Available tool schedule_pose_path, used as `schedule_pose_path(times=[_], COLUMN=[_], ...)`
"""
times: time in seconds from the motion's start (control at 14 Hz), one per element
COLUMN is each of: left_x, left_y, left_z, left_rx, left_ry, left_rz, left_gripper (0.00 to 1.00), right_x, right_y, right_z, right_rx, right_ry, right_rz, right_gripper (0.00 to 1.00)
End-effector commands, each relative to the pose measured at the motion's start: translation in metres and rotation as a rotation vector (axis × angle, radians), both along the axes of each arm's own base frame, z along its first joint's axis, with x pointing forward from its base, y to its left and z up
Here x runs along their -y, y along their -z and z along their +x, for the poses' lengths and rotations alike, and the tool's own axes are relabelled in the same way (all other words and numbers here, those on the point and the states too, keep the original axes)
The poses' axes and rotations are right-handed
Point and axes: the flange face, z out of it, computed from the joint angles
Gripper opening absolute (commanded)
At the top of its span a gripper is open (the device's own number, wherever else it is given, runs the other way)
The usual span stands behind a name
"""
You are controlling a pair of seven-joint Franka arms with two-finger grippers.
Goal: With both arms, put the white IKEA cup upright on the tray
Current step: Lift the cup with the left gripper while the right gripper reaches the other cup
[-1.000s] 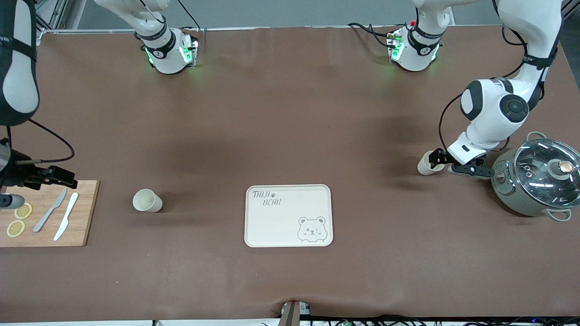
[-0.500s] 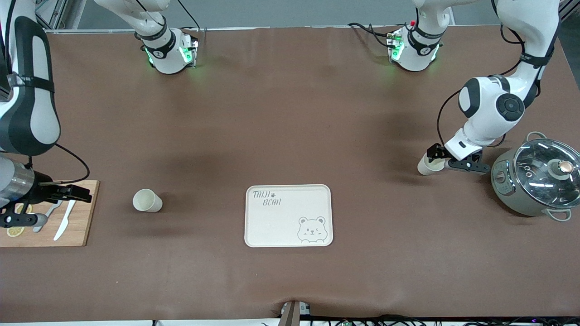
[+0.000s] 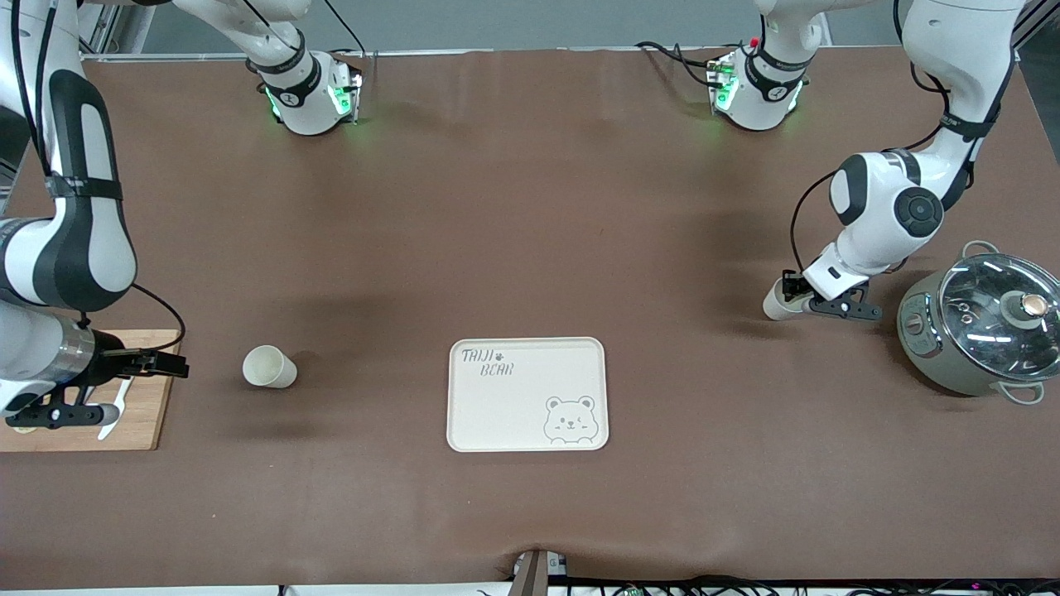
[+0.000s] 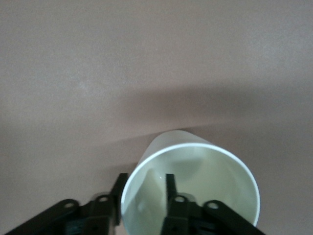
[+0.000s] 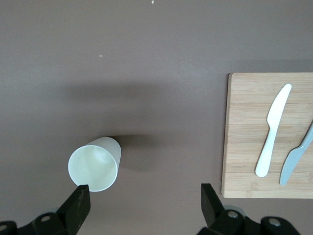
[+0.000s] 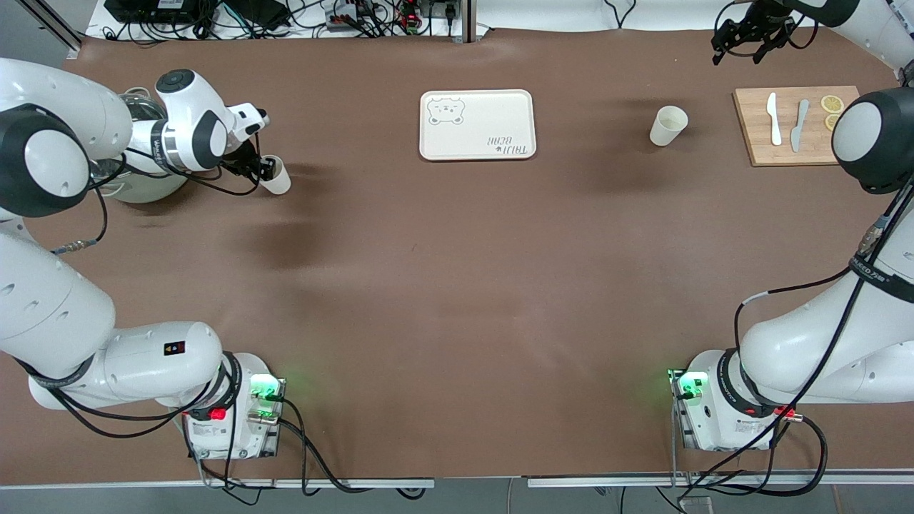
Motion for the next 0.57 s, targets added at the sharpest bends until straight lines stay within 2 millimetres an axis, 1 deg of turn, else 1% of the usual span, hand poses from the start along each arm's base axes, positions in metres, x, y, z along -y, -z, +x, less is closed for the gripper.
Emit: schedule_pose_path(times=[0.0,0.14,0.21,0.29,0.43,0.5], left_x=[0.004,0.005,0.006,0.011,0.044,0.065], left_y=[-0.001,-0.01,-0.02,-0.028,-0.051,-0.061], left_z=[0.02,0.035,0.045,0.053,0.081,0.1], left_rx=[0.019,0.046,0.069,0.067,0.064,0.047], left_ry=[-0.012,-0.018,-0.027,-0.04,-0.077,-0.117], left_rz=[-0.004,-0.006,-0.007,-0.008,-0.017,-0.023], left_gripper=[0.0,0.0,0.0,0.0,0.0,0.0], right_x=[0.001,-0.001,-0.001,0.0,-0.003,-0.004], right_y=[0.019,0.041,0.053,0.06,0.076,0.08], right_z=[0.009,0.013,0.015,0.016,0.016,0.015], right_rx=[0.004,-0.004,-0.006,-0.004,-0.022,-0.028], right_ry=[0.001,0.012,0.029,0.035,0.047,0.054], right_rz=[0.006,0.014,0.024,0.03,0.056,0.069], right_gripper=[1.0,1.0,1.0,1.0,1.0,1.0])
